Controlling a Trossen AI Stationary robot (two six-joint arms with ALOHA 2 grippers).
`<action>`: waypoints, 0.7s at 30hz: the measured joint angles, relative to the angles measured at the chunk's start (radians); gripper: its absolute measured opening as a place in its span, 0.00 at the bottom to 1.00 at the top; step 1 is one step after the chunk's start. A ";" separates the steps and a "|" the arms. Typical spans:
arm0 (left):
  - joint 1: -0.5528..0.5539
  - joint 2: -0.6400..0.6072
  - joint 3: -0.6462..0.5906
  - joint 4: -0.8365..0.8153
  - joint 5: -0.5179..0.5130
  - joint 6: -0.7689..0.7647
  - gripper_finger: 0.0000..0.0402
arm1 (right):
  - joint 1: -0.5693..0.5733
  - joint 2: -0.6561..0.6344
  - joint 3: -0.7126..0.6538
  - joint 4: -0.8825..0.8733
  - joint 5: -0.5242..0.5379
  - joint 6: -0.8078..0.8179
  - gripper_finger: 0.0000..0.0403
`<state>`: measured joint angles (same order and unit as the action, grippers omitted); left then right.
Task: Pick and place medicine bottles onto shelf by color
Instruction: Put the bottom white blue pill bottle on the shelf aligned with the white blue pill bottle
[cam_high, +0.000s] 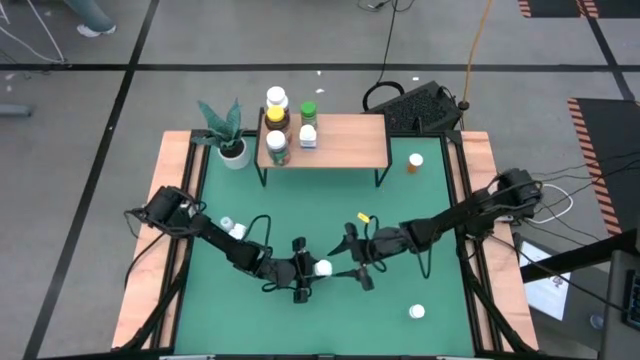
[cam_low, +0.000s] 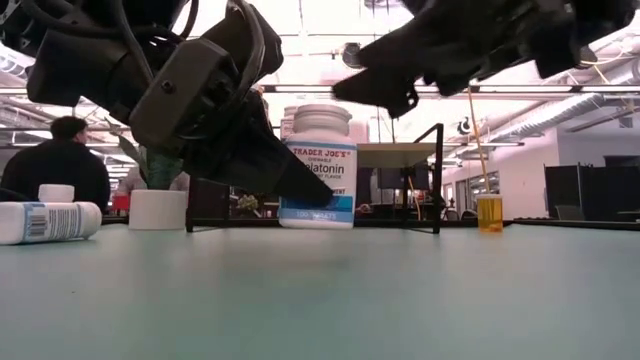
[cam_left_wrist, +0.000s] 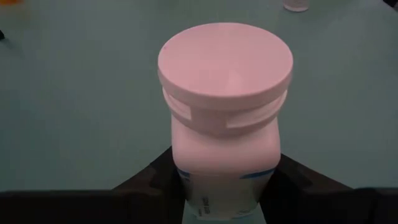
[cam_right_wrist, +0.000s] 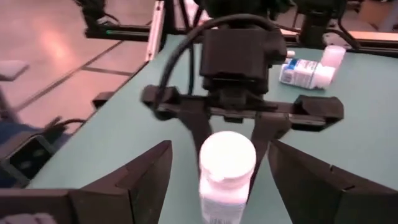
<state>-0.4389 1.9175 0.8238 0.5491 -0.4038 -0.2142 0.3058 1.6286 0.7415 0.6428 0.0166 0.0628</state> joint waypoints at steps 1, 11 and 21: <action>0.000 0.000 0.000 0.001 -0.001 0.002 0.38 | 0.000 0.020 0.010 0.008 0.008 0.000 0.66; 0.000 0.000 0.000 -0.001 -0.010 0.009 0.38 | 0.000 0.173 0.107 0.011 0.008 -0.015 0.86; 0.000 0.000 0.000 0.000 -0.061 -0.028 0.38 | -0.002 0.168 0.107 -0.005 0.061 0.032 0.69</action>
<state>-0.4389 1.9175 0.8242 0.5495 -0.4651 -0.2422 0.3035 1.7962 0.8486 0.6376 0.0776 0.0952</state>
